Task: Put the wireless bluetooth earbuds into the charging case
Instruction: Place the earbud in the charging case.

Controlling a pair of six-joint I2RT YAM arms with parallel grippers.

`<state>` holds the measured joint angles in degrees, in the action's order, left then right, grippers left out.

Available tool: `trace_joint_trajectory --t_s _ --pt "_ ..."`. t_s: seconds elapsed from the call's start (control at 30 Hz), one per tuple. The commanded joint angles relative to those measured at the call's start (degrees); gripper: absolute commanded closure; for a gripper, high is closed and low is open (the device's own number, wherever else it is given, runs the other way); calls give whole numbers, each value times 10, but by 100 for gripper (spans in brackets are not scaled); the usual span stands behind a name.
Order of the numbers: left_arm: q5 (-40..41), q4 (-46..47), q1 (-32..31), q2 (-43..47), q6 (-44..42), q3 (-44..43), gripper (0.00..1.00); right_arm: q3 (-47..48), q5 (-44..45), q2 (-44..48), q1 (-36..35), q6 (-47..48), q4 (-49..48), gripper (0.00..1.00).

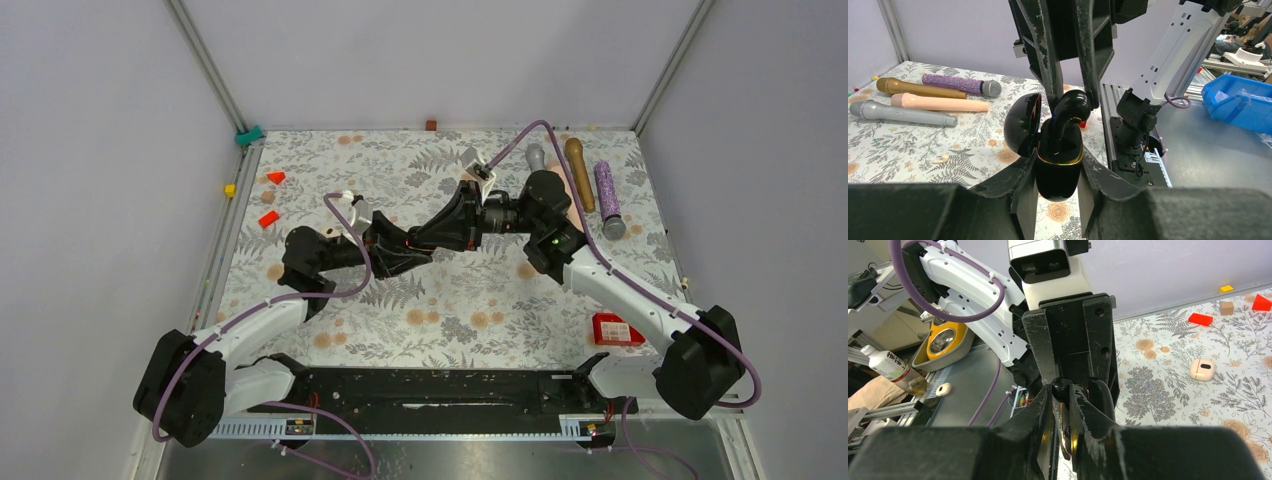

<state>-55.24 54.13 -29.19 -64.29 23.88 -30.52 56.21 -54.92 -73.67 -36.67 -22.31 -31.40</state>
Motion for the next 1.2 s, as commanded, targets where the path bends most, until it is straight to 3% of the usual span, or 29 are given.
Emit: trace_joint_trajectory --t_s 0.0,0.4,0.63,1.17 --pt "-18 55 0 7 13 2 97 7 10 4 -5 23 1 85" --pt "-23 78 0 9 28 3 95 12 10 -4 -14 26 16 84" --pt "-28 81 0 9 30 5 91 30 8 9 -14 32 42 70" --pt "-45 92 0 8 39 5 83 87 -3 27 -13 68 134 60"
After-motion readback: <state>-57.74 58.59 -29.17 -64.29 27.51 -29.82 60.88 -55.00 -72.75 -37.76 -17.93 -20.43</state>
